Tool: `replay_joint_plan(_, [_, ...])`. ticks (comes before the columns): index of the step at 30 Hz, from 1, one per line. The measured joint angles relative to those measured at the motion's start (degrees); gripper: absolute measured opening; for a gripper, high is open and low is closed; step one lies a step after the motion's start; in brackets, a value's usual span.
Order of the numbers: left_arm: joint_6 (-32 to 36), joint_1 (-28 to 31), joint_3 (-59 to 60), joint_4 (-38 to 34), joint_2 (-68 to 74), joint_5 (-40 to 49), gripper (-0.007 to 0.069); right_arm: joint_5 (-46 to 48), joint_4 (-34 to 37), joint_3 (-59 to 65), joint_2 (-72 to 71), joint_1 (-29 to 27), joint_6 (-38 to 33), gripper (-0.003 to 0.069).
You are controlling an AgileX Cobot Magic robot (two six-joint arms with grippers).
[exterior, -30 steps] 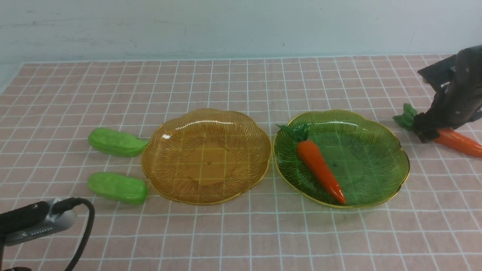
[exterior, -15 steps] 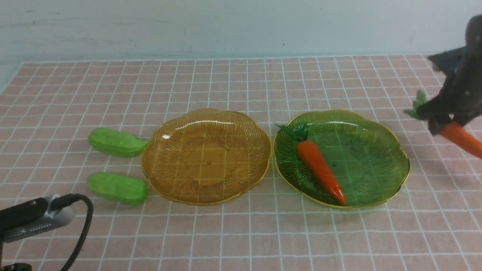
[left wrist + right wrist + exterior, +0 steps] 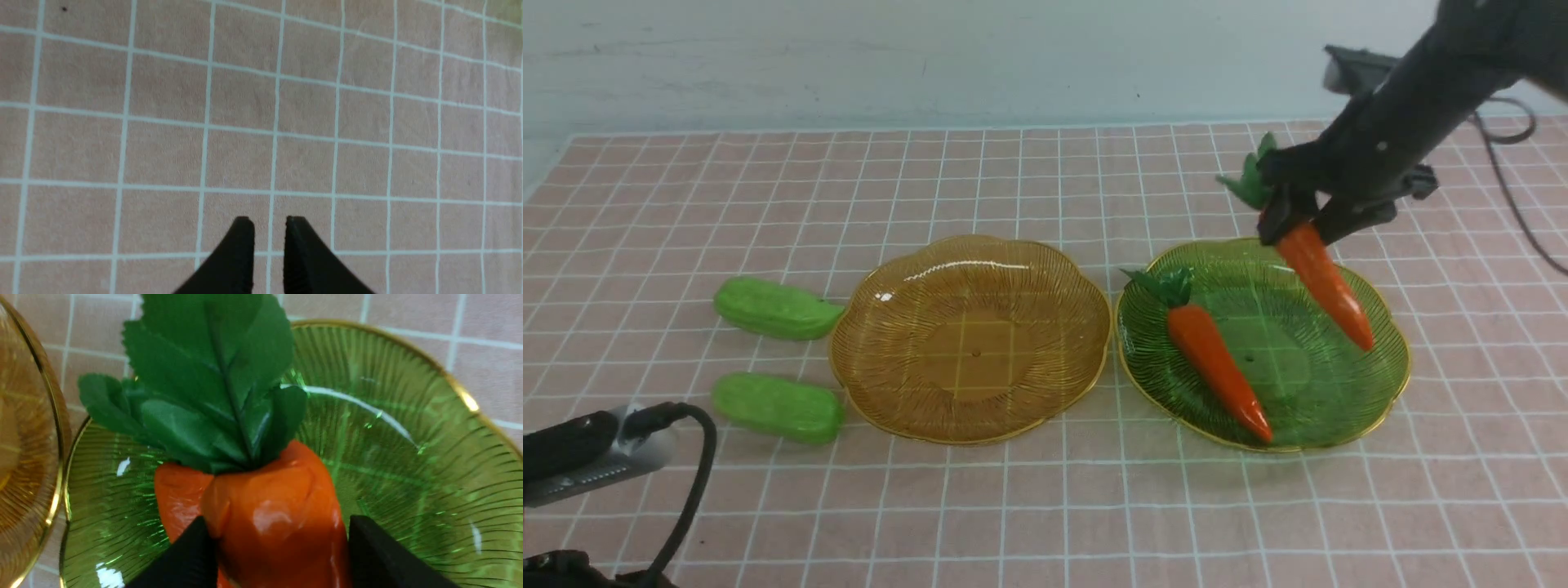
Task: Put different types of vegetables on the plate.
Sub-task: 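Put the green cucumber next to the left plate into that plate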
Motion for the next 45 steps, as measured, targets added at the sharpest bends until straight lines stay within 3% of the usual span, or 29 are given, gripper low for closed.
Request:
replay_joint_plan(2, [0.07, 0.0, 0.0, 0.61, 0.0, -1.36, 0.0119, 0.0, -2.34, 0.0, 1.14, 2.3, 0.66, 0.0385])
replay_joint_plan(5, [-0.9, 0.0, 0.0, 8.57, 0.06, -7.17, 0.0247, 0.13, -4.91, 0.06, 2.33, 4.96, 2.6, 0.0477])
replay_joint_plan(9, [-10.41, 0.0, 0.0, 14.45, 1.81, -13.69, 0.0366, 0.13, -5.6, 0.06, 1.98, 5.9, 4.08, 0.0617])
replay_joint_plan(13, [-19.87, 0.0, 0.0, 16.23, 5.64, -17.94, 0.0412, 0.13, -5.6, 0.87, -0.3, 5.9, 4.35, 0.0659])
replay_joint_plan(19, [-29.13, 0.0, -0.06, 16.55, 15.5, -27.18, 0.043, 0.13, -5.6, 7.71, -10.09, 5.9, 3.72, 0.0657])
replay_joint_plan(26, [-41.86, 0.15, -4.0, 14.93, 34.32, -46.94, 0.043, 0.61, -5.78, 17.85, -19.85, 5.9, 3.36, 0.0589])
replay_joint_plan(30, [-47.82, 1.17, -7.96, 13.71, 44.56, -50.04, 0.043, 0.61, -5.84, 19.57, -20.05, 5.9, 3.36, 0.0577])
replay_joint_plan(39, [-50.95, 1.23, -11.75, 13.42, 54.39, -55.36, 0.043, 0.61, -5.97, 19.75, -20.05, 5.9, 3.36, 0.0576])
replay_joint_plan(45, [-49.78, 1.23, -11.94, 13.47, 54.63, -55.79, 0.0358, 0.61, -5.97, 19.75, -20.05, 5.9, 3.36, 0.0576])
